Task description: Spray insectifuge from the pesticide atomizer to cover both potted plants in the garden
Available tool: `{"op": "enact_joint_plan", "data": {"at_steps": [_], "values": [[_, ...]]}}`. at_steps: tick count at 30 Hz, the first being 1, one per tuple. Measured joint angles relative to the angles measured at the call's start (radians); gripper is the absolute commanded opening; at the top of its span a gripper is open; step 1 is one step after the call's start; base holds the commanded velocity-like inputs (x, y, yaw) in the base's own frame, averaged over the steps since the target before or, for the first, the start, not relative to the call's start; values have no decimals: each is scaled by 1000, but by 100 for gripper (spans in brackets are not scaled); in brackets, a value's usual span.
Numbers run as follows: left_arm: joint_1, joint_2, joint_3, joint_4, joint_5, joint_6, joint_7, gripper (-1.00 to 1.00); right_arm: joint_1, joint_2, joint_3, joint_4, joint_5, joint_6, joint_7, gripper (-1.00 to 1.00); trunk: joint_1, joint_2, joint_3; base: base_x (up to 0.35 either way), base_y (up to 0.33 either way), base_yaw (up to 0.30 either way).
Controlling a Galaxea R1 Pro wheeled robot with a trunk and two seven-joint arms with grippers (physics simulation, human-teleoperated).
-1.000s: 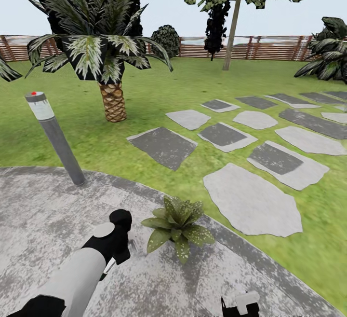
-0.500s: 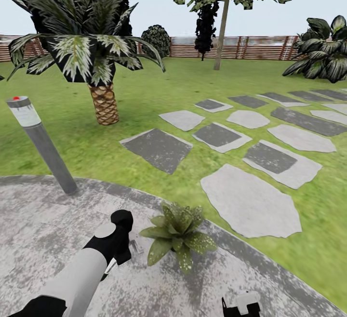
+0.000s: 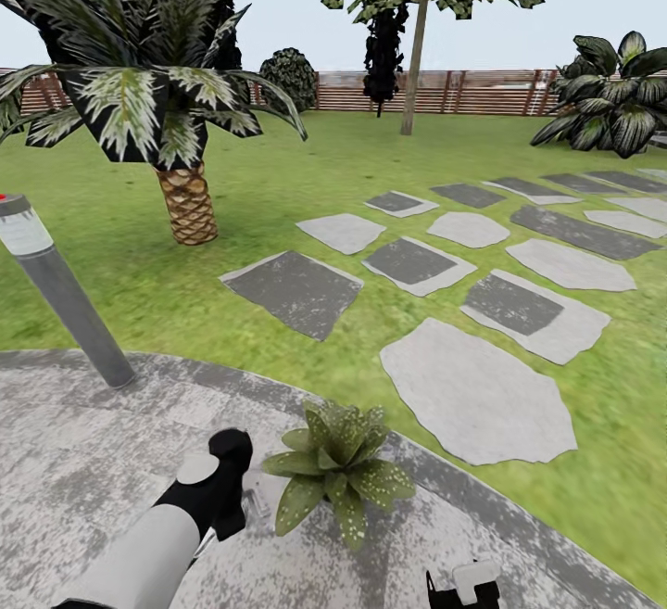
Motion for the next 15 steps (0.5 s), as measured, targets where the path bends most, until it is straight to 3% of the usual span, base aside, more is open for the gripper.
{"op": "enact_joint_plan", "data": {"at_steps": [9,15], "values": [[4,-33,2,-3,16,0,7,-100,0,0,0,0,0,0,0,100,0,0,0,0,0,0],[4,-39,4,38,17,1,7,-100,0,0,0,0,0,0,0,100,0,0,0,0,0,0]]}}
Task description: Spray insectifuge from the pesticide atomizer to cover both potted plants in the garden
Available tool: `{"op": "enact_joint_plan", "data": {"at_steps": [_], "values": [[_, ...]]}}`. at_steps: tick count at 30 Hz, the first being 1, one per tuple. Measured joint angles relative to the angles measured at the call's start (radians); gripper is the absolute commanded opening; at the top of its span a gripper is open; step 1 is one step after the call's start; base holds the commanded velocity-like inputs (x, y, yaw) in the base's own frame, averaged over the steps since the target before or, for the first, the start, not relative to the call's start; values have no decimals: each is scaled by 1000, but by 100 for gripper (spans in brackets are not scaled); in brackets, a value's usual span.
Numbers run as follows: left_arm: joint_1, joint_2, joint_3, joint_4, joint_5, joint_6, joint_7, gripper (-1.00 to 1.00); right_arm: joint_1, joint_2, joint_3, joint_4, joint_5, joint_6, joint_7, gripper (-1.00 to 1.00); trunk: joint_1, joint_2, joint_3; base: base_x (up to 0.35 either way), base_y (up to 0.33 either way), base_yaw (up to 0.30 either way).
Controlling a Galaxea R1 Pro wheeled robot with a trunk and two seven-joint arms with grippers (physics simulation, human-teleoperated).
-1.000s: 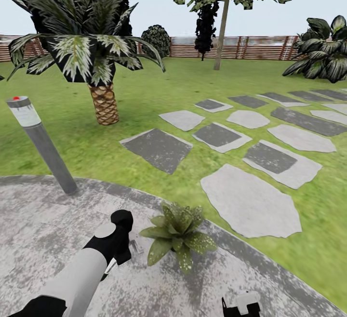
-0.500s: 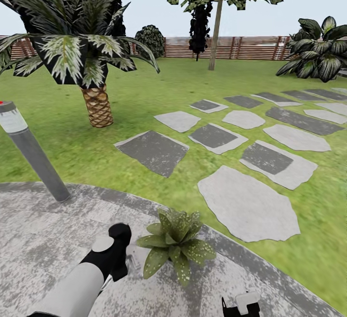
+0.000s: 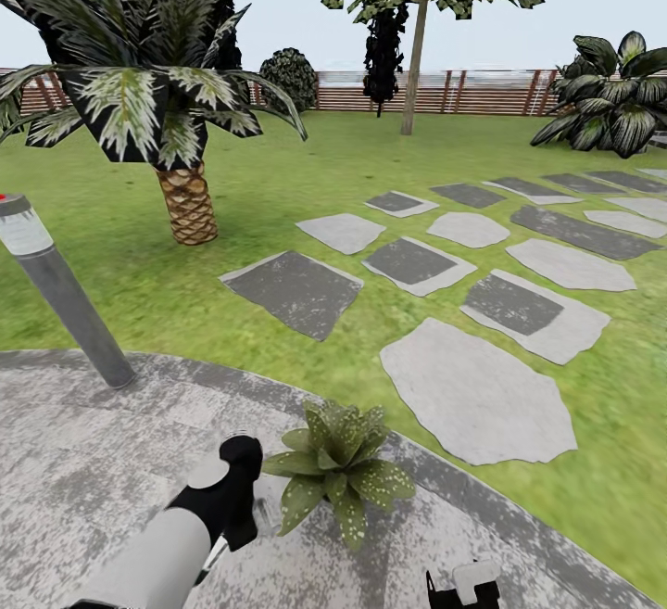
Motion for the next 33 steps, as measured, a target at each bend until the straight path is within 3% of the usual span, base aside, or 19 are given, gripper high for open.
{"op": "enact_joint_plan", "data": {"at_steps": [4,11,25,28,30,32,33], "values": [[0,1,1,21,-1,-1,3,-100,0,0,0,0,0,0,0,100,0,0,0,0,0,0],[-2,-13,1,-151,8,2,-8,-100,0,2,0,0,0,0,0,100,0,0,0,-14,0,0],[-7,-8,-3,-159,9,1,-4,-100,0,2,0,0,0,0,0,100,0,0,0,-117,134,-101],[-30,-1,-4,-164,0,-1,-17,-100,0,2,0,0,0,0,0,100,0,0,0,-1,2,-2],[-100,2,-10,-160,-19,-6,-67,-100,0,2,0,0,0,0,0,100,0,0,0,0,0,0],[-124,-3,-12,-158,-52,-7,-106,-100,0,0,0,0,1,0,0,100,0,0,0,0,0,0],[-131,-7,-11,-160,-87,-8,-125,-100,0,-1,0,0,1,0,0,100,0,0,0,0,0,0]]}}
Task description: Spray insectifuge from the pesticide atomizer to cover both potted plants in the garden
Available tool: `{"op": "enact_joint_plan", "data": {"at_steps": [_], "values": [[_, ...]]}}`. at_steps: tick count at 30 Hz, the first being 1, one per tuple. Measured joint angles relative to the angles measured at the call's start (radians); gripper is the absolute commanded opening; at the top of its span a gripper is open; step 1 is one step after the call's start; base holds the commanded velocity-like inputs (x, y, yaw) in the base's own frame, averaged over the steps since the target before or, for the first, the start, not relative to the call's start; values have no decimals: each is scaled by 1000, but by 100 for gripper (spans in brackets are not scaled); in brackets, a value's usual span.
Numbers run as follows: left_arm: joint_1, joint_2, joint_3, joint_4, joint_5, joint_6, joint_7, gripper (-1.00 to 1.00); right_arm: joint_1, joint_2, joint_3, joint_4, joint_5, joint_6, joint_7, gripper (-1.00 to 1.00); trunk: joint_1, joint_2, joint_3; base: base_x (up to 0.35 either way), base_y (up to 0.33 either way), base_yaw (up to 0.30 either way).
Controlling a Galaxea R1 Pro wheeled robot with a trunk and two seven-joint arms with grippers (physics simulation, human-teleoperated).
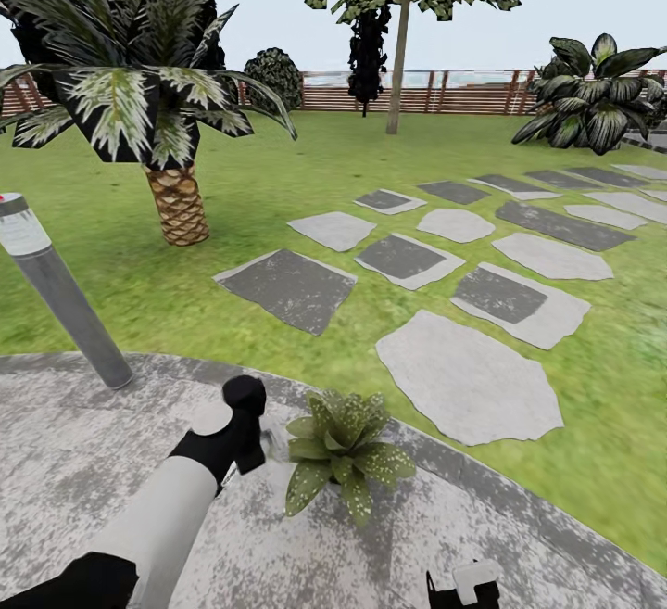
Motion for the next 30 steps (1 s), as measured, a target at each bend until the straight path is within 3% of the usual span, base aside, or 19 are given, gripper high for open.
{"op": "enact_joint_plan", "data": {"at_steps": [2,6,11,17,30], "values": [[-5,-1,0,-5,-39,-1,-24,-100,0,-1,0,0,1,0,0,100,0,0,0,0,0,0],[-6,3,0,-6,-58,-3,-55,-100,0,-1,0,0,0,0,0,100,0,0,0,0,0,0],[2,6,-1,3,-59,-4,-60,-100,0,-1,-1,0,0,0,0,100,0,0,0,-30,28,0],[3,6,-2,8,-58,-2,-59,-100,0,0,0,0,-1,1,0,100,0,0,0,-61,247,-78],[9,17,-2,41,-58,-4,-52,-100,0,1,0,0,-1,0,0,100,-1,0,0,180,226,-213]]}}
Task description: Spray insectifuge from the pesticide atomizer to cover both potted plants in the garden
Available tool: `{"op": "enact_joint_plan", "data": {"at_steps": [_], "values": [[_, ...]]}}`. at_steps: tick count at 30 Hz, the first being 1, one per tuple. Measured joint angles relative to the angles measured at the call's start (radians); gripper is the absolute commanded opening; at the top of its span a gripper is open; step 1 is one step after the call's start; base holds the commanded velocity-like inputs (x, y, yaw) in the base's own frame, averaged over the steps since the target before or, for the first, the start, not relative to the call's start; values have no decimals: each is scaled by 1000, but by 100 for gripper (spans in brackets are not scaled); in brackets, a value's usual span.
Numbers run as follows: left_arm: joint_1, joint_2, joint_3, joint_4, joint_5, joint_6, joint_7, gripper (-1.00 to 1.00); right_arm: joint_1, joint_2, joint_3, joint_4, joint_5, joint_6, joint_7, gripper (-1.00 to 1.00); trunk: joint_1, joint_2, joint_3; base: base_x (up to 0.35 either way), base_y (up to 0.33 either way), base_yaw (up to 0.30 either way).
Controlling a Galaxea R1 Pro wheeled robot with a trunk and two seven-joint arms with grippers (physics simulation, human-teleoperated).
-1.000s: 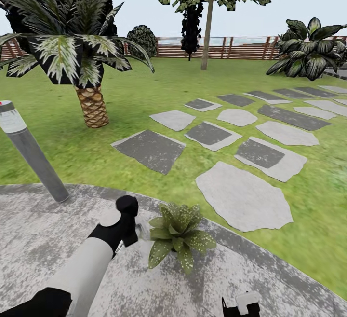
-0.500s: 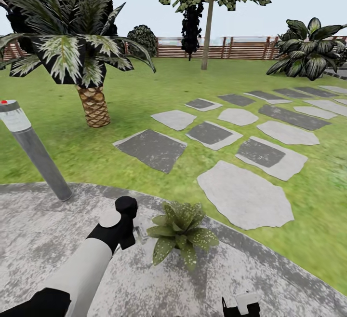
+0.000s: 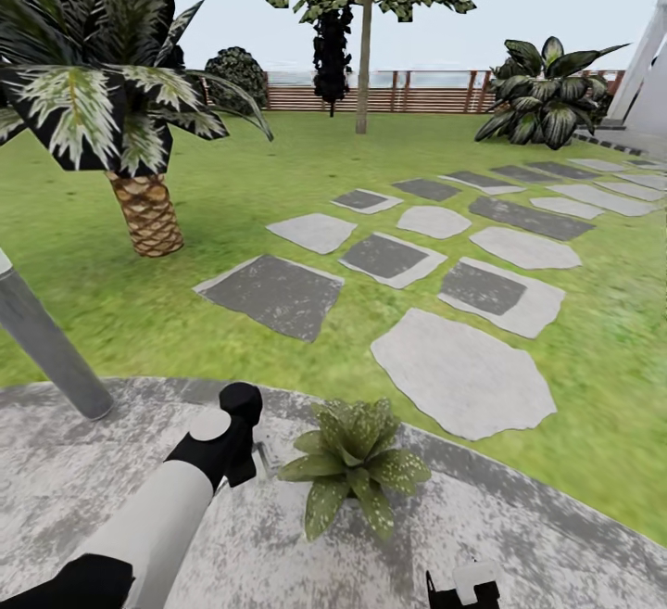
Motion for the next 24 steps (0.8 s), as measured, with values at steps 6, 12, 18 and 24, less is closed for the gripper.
{"op": "enact_joint_plan", "data": {"at_steps": [6,12,18,24], "values": [[54,33,10,9,5,0,6,-100,0,4,0,0,0,0,0,100,1,0,0,9,1,-1],[60,38,9,-3,7,0,7,-100,0,4,0,0,0,0,0,100,1,0,0,0,0,-18],[49,28,8,-9,9,2,5,-100,0,3,0,0,-1,0,0,100,1,0,0,-29,11,-238],[47,26,8,-9,8,2,5,-100,0,3,0,0,0,0,0,100,1,0,0,-195,204,-278]]}}
